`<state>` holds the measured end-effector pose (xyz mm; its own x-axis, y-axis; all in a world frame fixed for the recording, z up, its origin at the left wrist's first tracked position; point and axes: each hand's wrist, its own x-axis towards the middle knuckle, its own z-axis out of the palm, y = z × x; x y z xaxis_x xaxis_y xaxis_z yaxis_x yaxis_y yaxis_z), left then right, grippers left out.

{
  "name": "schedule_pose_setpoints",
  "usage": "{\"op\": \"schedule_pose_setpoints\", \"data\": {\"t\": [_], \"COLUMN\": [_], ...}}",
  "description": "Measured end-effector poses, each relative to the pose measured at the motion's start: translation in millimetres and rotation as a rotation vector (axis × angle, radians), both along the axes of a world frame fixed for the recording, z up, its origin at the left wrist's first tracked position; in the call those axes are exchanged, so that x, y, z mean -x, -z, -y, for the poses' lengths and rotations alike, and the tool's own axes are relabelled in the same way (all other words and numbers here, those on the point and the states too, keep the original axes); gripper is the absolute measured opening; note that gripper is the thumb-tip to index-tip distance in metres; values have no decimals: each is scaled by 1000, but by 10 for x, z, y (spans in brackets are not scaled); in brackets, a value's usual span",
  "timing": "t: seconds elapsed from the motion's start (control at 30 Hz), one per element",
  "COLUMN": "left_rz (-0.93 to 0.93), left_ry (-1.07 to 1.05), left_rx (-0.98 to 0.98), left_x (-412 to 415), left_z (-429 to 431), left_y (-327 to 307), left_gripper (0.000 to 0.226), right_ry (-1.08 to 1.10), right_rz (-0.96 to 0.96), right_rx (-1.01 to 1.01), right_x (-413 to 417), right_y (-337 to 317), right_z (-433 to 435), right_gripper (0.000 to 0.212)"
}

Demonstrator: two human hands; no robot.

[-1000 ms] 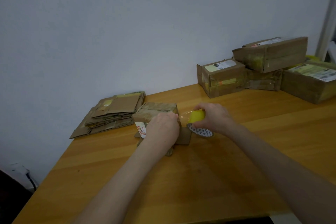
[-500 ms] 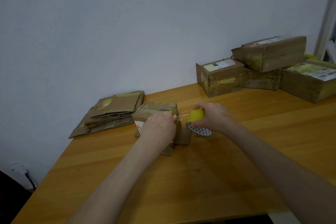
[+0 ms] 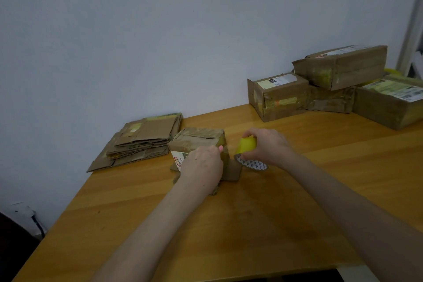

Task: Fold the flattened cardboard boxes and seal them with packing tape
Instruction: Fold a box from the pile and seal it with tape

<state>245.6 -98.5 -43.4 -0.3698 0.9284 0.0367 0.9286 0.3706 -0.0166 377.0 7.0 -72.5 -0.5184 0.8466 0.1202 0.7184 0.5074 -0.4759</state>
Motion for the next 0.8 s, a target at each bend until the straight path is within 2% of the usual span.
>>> {"op": "schedule_pose_setpoints", "data": {"t": [0.23, 0.43, 0.6, 0.8], "left_rz": [3, 22, 32, -79], "left_ry": [27, 53, 32, 68], "left_rx": [-13, -113, -98, -62], "left_x": [-33, 32, -28, -162], "left_z": [-9, 110, 101, 76], "left_y": [31, 77, 52, 24], "left_gripper": [33, 28, 31, 39], "right_ry": [41, 79, 81, 89], "right_rz": [-32, -32, -24, -16], "right_rx": [45, 69, 61, 45], "right_x": [-3, -96, -101, -81], "right_y": [1, -35, -29, -25], "right_z": [2, -22, -13, -5], "right_gripper": [62, 64, 62, 61]}}
